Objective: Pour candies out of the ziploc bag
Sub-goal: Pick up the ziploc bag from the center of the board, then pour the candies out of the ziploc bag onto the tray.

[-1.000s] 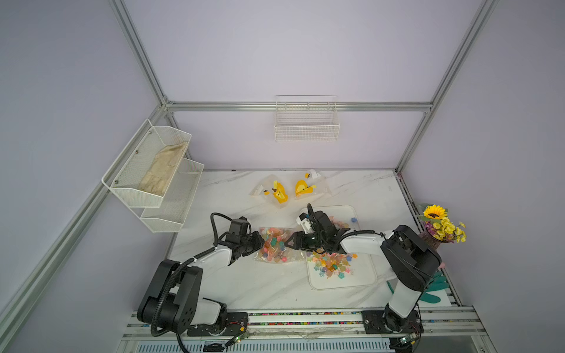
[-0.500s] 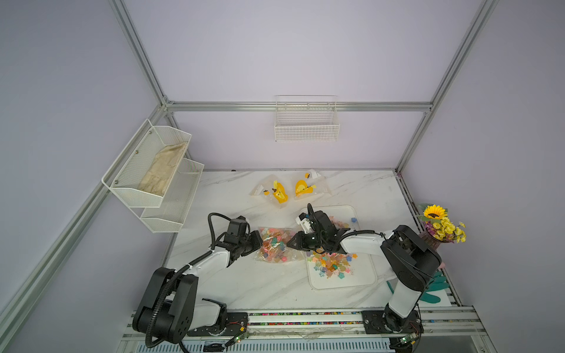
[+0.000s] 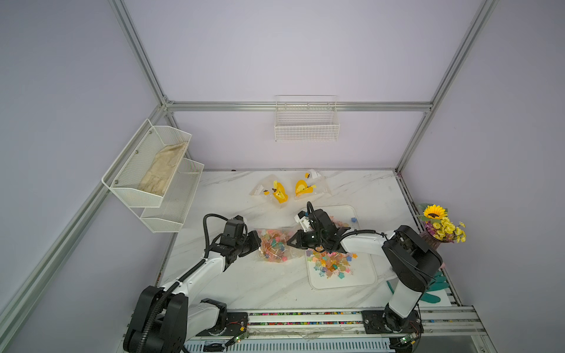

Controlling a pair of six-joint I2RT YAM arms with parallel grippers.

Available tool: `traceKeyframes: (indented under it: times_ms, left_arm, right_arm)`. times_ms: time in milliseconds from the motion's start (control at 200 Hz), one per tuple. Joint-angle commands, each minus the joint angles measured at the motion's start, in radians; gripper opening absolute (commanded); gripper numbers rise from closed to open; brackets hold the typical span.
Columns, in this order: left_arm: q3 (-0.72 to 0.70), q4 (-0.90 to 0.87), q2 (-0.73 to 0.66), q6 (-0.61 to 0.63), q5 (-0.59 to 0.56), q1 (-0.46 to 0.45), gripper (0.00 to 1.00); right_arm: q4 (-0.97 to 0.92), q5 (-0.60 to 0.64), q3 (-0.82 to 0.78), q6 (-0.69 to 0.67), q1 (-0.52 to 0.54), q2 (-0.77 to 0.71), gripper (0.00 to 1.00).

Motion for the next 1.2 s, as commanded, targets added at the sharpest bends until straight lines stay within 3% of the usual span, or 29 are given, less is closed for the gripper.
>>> traceKeyframes:
  times_ms: [0,805,1195]
  left_arm:
    - [0.043,-0.005,-0.036,-0.012,-0.005,0.001,0.0]
    - [0.214,-0.082,-0.097,-0.036,0.043,-0.008,0.0]
    - [0.328,-0.095,-0.05,-0.033,0.024,-0.073,0.0]
  right_arm:
    - [0.023,-0.001,0.039,-0.01,0.007,-0.031,0.0]
    - [-0.062,0.014,0.151,-0.048,0.007,-0.089,0.0]
    - [-0.1,0.07,0.156,-0.032,-0.001,-0.189,0.0]
